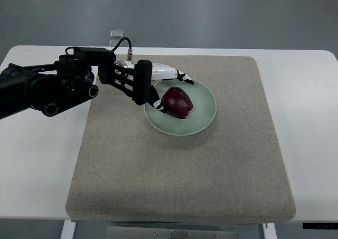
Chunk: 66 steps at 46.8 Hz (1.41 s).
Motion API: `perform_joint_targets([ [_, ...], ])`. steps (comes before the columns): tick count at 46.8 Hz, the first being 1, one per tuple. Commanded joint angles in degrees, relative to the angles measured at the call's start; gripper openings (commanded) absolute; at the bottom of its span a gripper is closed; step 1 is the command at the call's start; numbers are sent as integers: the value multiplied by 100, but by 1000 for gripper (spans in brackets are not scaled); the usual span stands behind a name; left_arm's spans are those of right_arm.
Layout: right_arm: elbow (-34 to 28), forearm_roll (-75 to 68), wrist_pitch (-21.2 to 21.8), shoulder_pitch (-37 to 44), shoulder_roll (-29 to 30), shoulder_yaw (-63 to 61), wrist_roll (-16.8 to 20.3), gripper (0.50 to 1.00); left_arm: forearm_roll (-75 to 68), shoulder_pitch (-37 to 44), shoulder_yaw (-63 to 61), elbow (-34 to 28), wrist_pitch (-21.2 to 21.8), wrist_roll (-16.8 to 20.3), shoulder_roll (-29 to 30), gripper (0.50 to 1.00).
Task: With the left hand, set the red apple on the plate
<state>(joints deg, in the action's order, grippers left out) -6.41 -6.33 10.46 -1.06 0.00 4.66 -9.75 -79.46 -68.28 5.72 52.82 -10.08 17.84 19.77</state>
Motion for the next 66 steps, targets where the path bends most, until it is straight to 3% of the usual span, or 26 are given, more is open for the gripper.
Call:
perform_joint_targets([
  [1, 0, 0, 0, 0, 0, 0, 0, 964, 1, 7, 0, -201, 103, 0, 0, 926],
  [16, 0, 0, 0, 0, 0, 0, 0, 964, 597, -10, 17, -755, 384, 0, -35, 930],
  [20, 0, 0, 0, 0, 0, 0, 0, 964, 975, -19, 87, -843, 384, 0, -35, 979],
  [29, 0, 0, 0, 0, 0, 0, 0, 964, 2486, -10, 386, -1054, 411, -9, -79, 990],
  [36, 0, 0, 0, 0, 0, 0, 0, 964, 4015, -10, 395, -1212, 709, -18, -123, 990],
  [52, 0, 0, 0, 0, 0, 0, 0, 964, 7347, -28, 553, -2749, 824, -106, -711, 990],
  [66, 0, 0, 0, 0, 0, 0, 0, 964, 8288, 165, 1695, -3453, 631, -211, -1151, 992],
])
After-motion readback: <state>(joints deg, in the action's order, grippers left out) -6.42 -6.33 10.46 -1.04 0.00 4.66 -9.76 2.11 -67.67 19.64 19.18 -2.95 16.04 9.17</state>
